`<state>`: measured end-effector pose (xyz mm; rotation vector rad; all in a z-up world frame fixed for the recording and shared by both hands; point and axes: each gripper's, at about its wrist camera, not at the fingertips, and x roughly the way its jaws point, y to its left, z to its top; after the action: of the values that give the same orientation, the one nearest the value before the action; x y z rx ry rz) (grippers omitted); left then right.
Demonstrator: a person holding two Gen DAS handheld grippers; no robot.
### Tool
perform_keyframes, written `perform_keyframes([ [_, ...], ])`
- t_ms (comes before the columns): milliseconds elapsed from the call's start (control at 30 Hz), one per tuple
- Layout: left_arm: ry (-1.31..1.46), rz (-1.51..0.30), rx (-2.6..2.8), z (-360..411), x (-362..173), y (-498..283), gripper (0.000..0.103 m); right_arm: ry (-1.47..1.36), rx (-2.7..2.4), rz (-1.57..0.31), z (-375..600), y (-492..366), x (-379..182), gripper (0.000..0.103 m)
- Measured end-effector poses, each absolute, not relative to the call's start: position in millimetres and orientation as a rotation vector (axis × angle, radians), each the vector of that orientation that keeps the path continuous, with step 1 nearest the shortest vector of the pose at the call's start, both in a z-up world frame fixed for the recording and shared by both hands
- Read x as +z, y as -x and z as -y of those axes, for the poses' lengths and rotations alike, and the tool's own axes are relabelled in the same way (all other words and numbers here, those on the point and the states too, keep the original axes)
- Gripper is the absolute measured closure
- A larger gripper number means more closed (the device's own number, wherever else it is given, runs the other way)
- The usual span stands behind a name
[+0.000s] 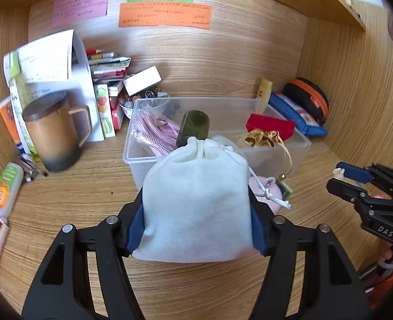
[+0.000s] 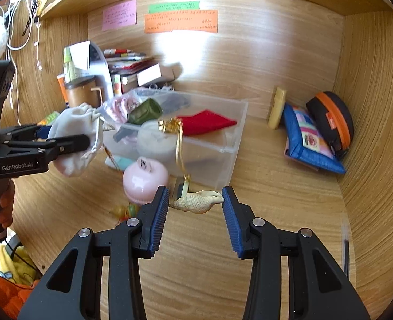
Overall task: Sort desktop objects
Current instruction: 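Grasp the small shell with the right tool while the left tool lifts the white pouch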
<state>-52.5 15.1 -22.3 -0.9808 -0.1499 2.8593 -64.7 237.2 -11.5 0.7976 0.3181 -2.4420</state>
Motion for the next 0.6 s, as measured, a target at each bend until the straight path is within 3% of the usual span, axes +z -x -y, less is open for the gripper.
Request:
perform_keyframes([
  [167,0.966,0.212,2.855,-6.9,-16.2,56.2,0.039,-0.763,-2.454,-0.299,-235.1,73.2,-0.6,0.065],
  [267,0.931,0.207,2.863,-5.5,-6.9,55.8,0.052,-0.743,-2.452,-0.297,-233.2,75.9,4.0,0.065],
  [500,0.971,0.161,2.856,-6.5,-8.9,59.7,0.052,-0.734,-2.424,-0.295,-222.9,86.8,5.0,0.065],
  [567,1.018,0.147,2.817,-10.5,-16.8,58.4,0.048,-0.740,-2.412,-0.299,-219.9,88.6,2.8,0.065],
  [600,1.035,0.123,2.815,-13.3,-20.7,57.7,0.041,-0.743,-2.408,-0.300,-219.0,89.5,1.9,0.065],
])
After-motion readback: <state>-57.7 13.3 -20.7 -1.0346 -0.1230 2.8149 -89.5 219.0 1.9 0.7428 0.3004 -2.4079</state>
